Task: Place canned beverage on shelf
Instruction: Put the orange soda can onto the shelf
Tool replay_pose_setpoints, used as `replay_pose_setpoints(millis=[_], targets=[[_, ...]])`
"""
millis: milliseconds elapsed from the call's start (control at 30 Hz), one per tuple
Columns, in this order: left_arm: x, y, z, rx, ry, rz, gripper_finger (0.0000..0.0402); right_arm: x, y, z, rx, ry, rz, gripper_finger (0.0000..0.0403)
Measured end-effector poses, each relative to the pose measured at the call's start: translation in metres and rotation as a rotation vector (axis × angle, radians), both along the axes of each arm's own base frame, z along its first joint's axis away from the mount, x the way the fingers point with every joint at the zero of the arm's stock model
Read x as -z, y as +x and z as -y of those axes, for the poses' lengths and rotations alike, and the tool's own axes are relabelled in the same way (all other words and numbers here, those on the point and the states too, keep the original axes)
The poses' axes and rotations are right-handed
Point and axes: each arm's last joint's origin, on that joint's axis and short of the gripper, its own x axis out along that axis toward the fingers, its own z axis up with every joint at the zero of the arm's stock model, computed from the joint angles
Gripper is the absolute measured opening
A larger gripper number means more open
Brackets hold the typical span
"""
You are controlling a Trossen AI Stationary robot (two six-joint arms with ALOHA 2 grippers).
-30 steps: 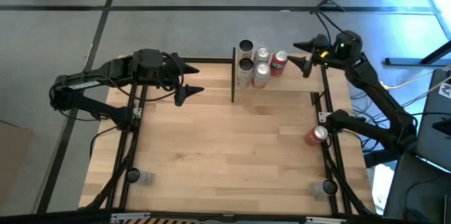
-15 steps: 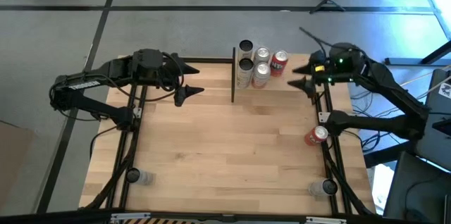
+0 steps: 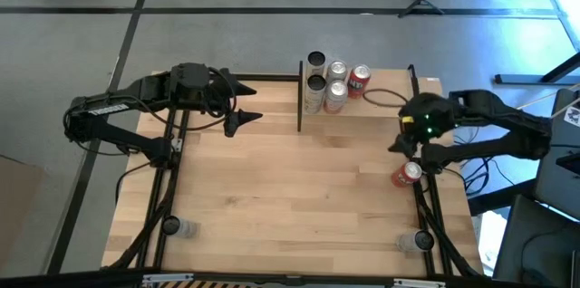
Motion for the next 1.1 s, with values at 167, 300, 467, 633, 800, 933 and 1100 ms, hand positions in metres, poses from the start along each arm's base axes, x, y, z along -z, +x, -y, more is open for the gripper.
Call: replay_pose_setpoints(millis=[167, 300, 467, 633, 800, 933, 1100], targets=[[0.0, 0.0, 0.0, 0.0, 0.0, -0.001, 0.0351, 0.006, -0.003, -0.008, -0.015, 0.039, -0.13, 0.0319], [0.0, 0.0, 0.0, 0.0, 0.0, -0.001, 0.0351, 0.012, -0.001, -0.013, -0.033, 0.034, -0.244, 0.0319], [0.0, 0.0, 0.0, 0.0, 0.0, -0.001, 0.0351, 0.024, 0.004, -0.019, -0.063, 0.024, -0.296, 0.0319], [0.0, 0.0, 0.0, 0.0, 0.0, -0.001, 0.0351, 0.045, 0.003, -0.024, -0.088, 0.028, -0.382, 0.0319], [0.0, 0.0, 0.0, 0.0, 0.0, -0.002, 0.0351, 0.058, -0.006, -0.029, -0.091, 0.046, -0.426, 0.0319], [0.0, 0.0, 0.0, 0.0, 0.0, -0.003, 0.0351, 0.067, -0.006, -0.032, -0.116, 0.049, -0.463, 0.0319], [0.0, 0.0, 0.0, 0.0, 0.0, -0.003, 0.0351, 0.081, -0.007, -0.032, -0.122, 0.031, -0.514, 0.0319]])
